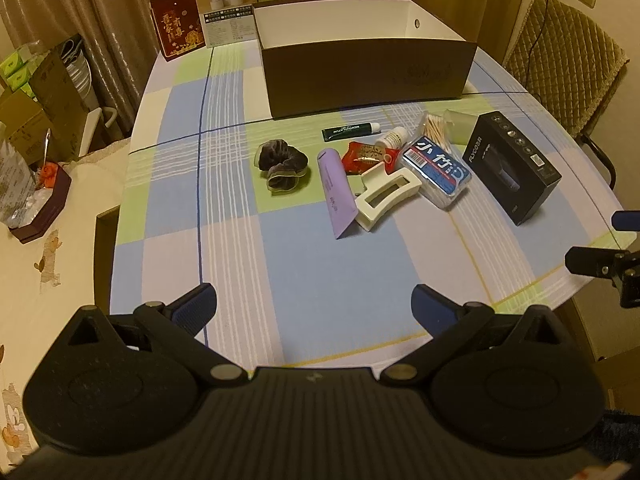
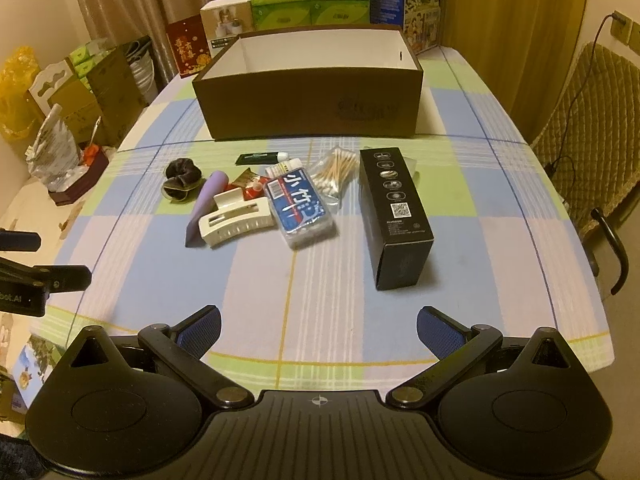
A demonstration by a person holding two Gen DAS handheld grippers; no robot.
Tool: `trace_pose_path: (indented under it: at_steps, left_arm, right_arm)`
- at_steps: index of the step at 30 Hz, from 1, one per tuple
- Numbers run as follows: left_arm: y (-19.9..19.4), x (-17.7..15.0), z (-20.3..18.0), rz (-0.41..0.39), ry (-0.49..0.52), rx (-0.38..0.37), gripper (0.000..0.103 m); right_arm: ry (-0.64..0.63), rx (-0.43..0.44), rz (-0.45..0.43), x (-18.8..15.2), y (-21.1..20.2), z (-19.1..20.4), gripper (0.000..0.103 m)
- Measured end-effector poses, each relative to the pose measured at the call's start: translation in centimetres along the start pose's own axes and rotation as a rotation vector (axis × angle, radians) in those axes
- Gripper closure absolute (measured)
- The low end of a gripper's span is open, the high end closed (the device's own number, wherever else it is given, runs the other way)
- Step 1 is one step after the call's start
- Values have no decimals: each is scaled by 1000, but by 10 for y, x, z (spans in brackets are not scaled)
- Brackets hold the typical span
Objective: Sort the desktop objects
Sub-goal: 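Grasp the black box with the right tool while the left tool grasps the brown scrunchie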
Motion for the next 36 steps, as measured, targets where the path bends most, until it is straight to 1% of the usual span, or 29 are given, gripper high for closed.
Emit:
trace_pose_path:
  at_steps: [5,13,14,15,16,17,20,24,28,34,36]
  left_arm:
    - [8,5,3,17,-14,-27,1]
    - [21,20,5,3,-22,-24,1]
    - [22,22,5,-1,-22,-23,1]
    - [24,25,5,-6,-24,-21,1]
    - [27,28,6,-10,-26,-20,1]
    - [29,30,6,-13,-28,-18,1]
    - [37,38,9,-16,-39,-8,1]
    - [48,46,13,-19,-52,12,1]
    - [59,55,19,-12,-74,36,1]
    - [73,65,22,-15,-89,51,1]
    - [78,68,22,-11,-87,59,1]
  right_arm:
    - [11,-14,-20,11,8,-12,2]
    - [1,-7,-78,33,22,-29,3]
    - [-1,-7,-78,36,25,-31,8]
    - [-1,-7,-81,38,29,-33,22]
    - [3,-11,-87,41,33,-36,28]
    - [10,-20,-88,44,38,-40,31]
    - [17,-29,-92,52,50,-52,32]
    - [-3,-38,-95,63,63,-63,32]
    - [-20,-35,-78,73,80,-69,32]
    - [-38,-7,-44,84,101,-72,38]
    - [-48,8,-31,87,107,-71,43]
Point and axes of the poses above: each gripper's, at about its wrist camera, not at the fingertips, and y roughly the way its jaws point, z to its left, x to its top, the point moved 5 cm from there along y, roughly the way its jaws point, and after that the axes turned 6 degrees about y, right-handed, at the moved point
